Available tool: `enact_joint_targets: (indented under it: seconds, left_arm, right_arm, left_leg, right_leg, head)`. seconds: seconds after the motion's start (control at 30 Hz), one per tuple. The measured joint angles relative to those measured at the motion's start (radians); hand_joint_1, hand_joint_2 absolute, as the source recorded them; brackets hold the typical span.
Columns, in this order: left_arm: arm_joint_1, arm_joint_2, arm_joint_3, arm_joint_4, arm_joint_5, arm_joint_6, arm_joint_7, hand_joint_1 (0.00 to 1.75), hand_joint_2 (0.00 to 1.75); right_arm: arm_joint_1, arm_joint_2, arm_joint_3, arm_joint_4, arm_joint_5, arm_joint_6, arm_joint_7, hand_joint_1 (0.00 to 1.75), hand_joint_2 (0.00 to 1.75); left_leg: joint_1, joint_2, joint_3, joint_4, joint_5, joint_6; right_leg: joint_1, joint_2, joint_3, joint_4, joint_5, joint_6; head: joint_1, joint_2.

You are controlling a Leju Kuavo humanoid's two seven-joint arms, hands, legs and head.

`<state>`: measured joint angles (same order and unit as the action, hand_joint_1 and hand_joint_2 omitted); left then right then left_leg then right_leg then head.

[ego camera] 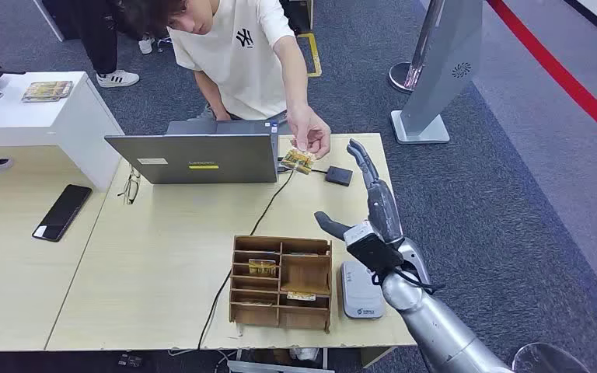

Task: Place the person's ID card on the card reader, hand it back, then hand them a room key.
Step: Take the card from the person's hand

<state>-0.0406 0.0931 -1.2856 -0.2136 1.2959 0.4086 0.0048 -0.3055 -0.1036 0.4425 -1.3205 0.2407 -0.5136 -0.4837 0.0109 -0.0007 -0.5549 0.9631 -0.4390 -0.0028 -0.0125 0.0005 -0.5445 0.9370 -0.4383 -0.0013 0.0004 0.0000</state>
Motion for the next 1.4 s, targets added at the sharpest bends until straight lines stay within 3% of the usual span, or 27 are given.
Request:
enact_joint_targets:
  seconds: [0.2, 0.37, 0.53, 0.9, 1.27, 1.33, 1.37, 1.4]
  left_arm:
    - [0.0, 0.0, -0.002, 0.0, -0.003, 0.0, 0.0, 0.0, 0.0]
    - [-0.002, 0.002, -0.005, 0.0, -0.009, 0.0, 0.001, 0.0, 0.0]
    - [-0.005, 0.006, -0.009, 0.0, -0.012, -0.002, 0.006, 0.0, 0.0]
    - [-0.012, 0.011, -0.021, 0.0, -0.028, -0.013, 0.009, 0.0, 0.0]
    - [-0.014, 0.015, -0.026, 0.0, -0.033, -0.016, 0.017, 0.0, 0.0]
    - [-0.014, 0.015, -0.026, 0.0, -0.033, -0.017, 0.018, 0.0, 0.0]
    - [-0.014, 0.015, -0.026, 0.0, -0.034, -0.017, 0.018, 0.0, 0.0]
    - [-0.014, 0.015, -0.026, 0.0, -0.035, -0.017, 0.018, 0.0, 0.0]
  right_arm:
    - [-0.013, 0.002, 0.014, 0.011, 0.043, -0.031, -0.001, 0.0, 1.75]
    - [-0.043, 0.007, 0.038, 0.045, 0.205, -0.146, 0.004, 0.0, 1.75]
    - [-0.079, 0.028, 0.049, 0.101, 0.329, -0.174, 0.001, 0.0, 1.75]
    - [-0.189, 0.055, 0.179, 0.216, 0.384, -0.175, 0.019, 0.0, 1.75]
    - [-0.237, 0.082, 0.213, 0.284, 0.414, -0.176, 0.011, 0.0, 1.75]
    - [-0.241, 0.085, 0.215, 0.291, 0.39, -0.176, 0.007, 0.08, 1.75]
    - [-0.243, 0.087, 0.216, 0.294, 0.379, -0.176, 0.005, 0.24, 1.75]
    - [-0.246, 0.089, 0.217, 0.296, 0.372, -0.176, 0.003, 0.57, 1.75]
  left_leg:
    - [0.0, 0.0, 0.0, 0.0, 0.0, 0.0]
    - [0.0, 0.0, 0.0, 0.0, 0.0, 0.0]
    - [0.0, 0.0, 0.0, 0.0, 0.0, 0.0]
    - [0.0, 0.0, 0.0, 0.0, 0.0, 0.0]
    - [0.0, 0.0, 0.0, 0.0, 0.0, 0.0]
    - [0.0, 0.0, 0.0, 0.0, 0.0, 0.0]
    - [0.0, 0.0, 0.0, 0.0, 0.0, 0.0]
    - [0.0, 0.0, 0.0, 0.0, 0.0, 0.0]
  right_leg:
    - [0.0, 0.0, 0.0, 0.0, 0.0, 0.0]
    - [0.0, 0.0, 0.0, 0.0, 0.0, 0.0]
    - [0.0, 0.0, 0.0, 0.0, 0.0, 0.0]
    - [0.0, 0.0, 0.0, 0.0, 0.0, 0.0]
    - [0.0, 0.0, 0.0, 0.0, 0.0, 0.0]
    - [0.0, 0.0, 0.0, 0.0, 0.0, 0.0]
    - [0.0, 0.0, 0.0, 0.0, 0.0, 0.0]
    - [0.0, 0.0, 0.0, 0.0, 0.0, 0.0]
  head:
    - [0.0, 0.0]
    - [0.0, 0.0]
    - [0.0, 0.0]
    - [0.0, 0.0]
    - [0.0, 0.0]
    - [0.0, 0.0]
    - [0.0, 0.0]
    - [0.0, 0.0]
